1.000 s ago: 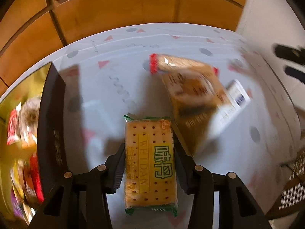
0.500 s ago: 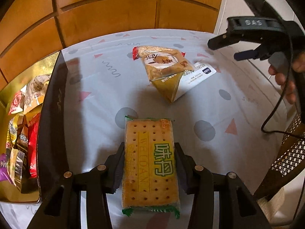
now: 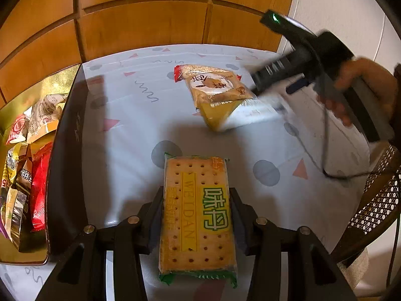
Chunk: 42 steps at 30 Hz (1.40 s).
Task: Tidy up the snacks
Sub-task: 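Lift the cracker packet with the left tool while the right tool grasps the white-gold milk stick, then carry the cracker packet over the gold tin and release it with the left tool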
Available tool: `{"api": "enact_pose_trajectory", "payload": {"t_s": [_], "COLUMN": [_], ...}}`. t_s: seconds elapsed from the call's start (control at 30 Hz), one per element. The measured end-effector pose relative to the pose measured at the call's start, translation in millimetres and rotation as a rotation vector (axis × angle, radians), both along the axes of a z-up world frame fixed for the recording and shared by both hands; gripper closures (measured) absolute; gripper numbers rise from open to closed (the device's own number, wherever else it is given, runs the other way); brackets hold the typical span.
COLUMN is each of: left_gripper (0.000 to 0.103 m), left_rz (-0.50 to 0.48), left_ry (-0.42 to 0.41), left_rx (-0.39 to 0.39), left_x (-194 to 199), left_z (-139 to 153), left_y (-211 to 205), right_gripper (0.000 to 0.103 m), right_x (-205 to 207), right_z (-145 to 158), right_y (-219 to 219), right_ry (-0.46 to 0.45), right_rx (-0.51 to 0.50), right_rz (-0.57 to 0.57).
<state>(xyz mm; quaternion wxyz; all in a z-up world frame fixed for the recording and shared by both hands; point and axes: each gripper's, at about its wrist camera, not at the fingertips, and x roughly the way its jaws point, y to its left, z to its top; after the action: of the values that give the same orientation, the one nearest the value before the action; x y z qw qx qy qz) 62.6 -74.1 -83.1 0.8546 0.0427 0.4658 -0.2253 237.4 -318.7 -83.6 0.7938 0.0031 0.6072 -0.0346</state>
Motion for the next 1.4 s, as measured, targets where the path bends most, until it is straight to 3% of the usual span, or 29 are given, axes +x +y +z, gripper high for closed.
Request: {"api": "enact_pose_trajectory", "payload": {"t_s": [0.1, 0.23, 0.33, 0.43, 0.53, 0.6, 0.67, 0.7, 1.0, 1.07, 1.13, 1.27, 1.4], "left_gripper": [0.056, 0.056, 0.056, 0.056, 0.056, 0.056, 0.056, 0.056, 0.056, 0.056, 0.055, 0.055, 0.055], "left_rz": [-0.002, -0.002, -0.001, 0.001, 0.001, -0.003, -0.005, -0.005, -0.012, -0.012, -0.009, 0.000, -0.004], "left_ry": [-0.003, -0.002, -0.001, 0.000, 0.000, -0.006, -0.006, -0.005, -0.023, -0.027, -0.027, -0.030, -0.025], "left_rx": [-0.010, -0.024, -0.030, -0.035, -0.024, -0.013, -0.008, -0.005, 0.018, 0.019, 0.016, 0.013, 0.010], "left_x": [0.2, 1.3, 2.0, 0.8, 1.0, -2.2, -5.6, -7.1, -20.0, -20.6, -20.4, -20.3, -19.7], "left_z": [0.0, 0.1, 0.7, 0.4, 0.7, 1.3, 2.3, 3.0, 3.0, 2.7, 2.1, 1.4, 1.6], "left_y": [1.8, 3.4, 3.9, 4.8, 4.3, 3.8, 5.4, 6.5, 11.8, 11.7, 11.9, 11.6, 12.4], "right_gripper": [0.002, 0.000, 0.000, 0.000, 0.001, 0.008, 0.028, 0.031, 0.037, 0.059, 0.074, 0.074, 0.074], "right_x": [-20.8, -61.5, -92.3, -108.8, -111.0, -109.9, -108.5, -107.6, -103.9, -100.4, -108.5, -131.2, -140.1], "right_z": [-11.4, -14.0, -11.1, 0.4, 21.6, 33.9, 39.1, 38.4, 14.5, 3.7, 7.1, 8.8, 7.1], "right_y": [15.5, 23.2, 32.8, 37.7, 37.8, 39.9, 48.7, 55.5, 95.0, 98.9, 98.9, 90.0, 86.4], "right_ry": [0.089, 0.177, 0.227, 0.194, 0.073, -0.010, -0.053, -0.060, -0.058, -0.043, -0.058, -0.042, -0.067], "right_rx": [-0.040, 0.028, 0.024, 0.006, 0.061, 0.119, 0.171, 0.187, 0.150, 0.113, 0.071, 0.005, 0.006], "right_rz": [0.116, 0.196, 0.279, 0.317, 0.286, 0.261, 0.253, 0.259, 0.327, 0.337, 0.375, 0.429, 0.404]}}
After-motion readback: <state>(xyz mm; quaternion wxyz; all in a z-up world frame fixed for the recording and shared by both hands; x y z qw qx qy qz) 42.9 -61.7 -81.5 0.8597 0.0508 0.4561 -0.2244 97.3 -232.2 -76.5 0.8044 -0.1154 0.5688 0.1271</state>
